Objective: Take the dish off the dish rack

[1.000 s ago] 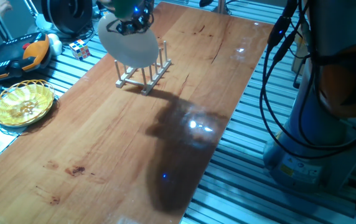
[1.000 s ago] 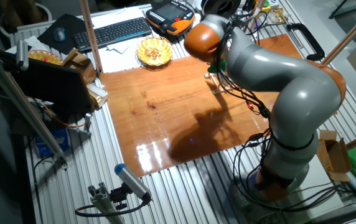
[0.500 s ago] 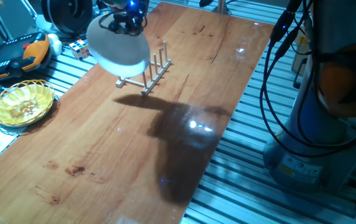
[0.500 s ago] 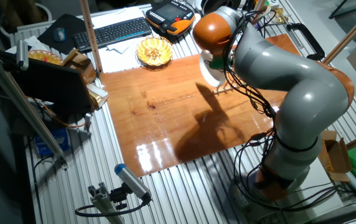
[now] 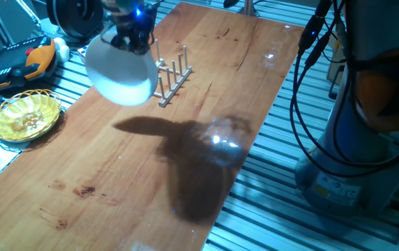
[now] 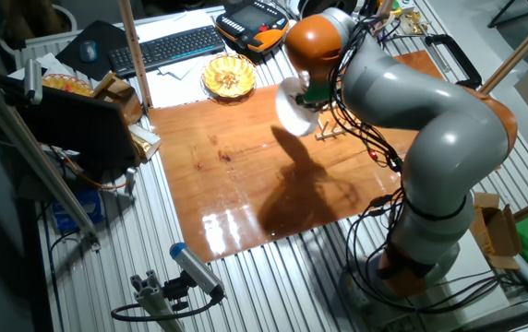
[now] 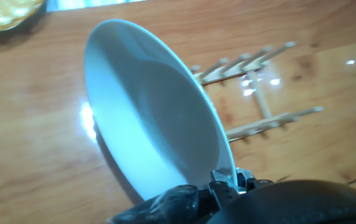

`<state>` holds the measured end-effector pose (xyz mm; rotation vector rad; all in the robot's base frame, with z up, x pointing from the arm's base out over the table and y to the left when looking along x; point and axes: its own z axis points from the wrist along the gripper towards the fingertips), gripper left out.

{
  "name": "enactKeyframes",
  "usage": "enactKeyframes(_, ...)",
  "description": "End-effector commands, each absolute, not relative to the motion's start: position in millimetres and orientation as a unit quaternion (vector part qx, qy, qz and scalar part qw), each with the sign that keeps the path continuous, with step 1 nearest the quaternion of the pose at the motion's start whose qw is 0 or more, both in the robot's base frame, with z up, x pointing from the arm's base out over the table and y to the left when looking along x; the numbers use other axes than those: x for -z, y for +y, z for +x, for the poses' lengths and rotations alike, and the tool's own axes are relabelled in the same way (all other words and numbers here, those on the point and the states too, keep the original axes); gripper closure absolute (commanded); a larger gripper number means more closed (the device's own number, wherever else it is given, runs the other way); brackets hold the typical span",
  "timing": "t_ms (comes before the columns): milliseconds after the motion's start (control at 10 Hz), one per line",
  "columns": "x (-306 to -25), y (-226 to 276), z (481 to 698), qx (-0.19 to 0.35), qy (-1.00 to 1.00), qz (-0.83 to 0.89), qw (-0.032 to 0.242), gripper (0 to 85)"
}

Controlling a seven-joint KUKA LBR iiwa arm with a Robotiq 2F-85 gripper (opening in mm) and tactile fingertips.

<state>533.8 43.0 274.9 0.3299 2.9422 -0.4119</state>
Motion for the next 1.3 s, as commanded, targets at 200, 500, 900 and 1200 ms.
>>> enactKeyframes(200,-255.5,58.8,536.6,0.094,0.990,0.079,0.070,84.0)
enactKeyframes(500,-237.5,73.5,535.8,0.057,0.995,0.063,0.054,84.0)
enactKeyframes(900,-220.9,87.6,530.5,0.017,0.998,0.053,0.031,84.0)
enactKeyframes(1200,-208.2,93.6,529.7,-0.007,0.998,0.052,0.023,84.0)
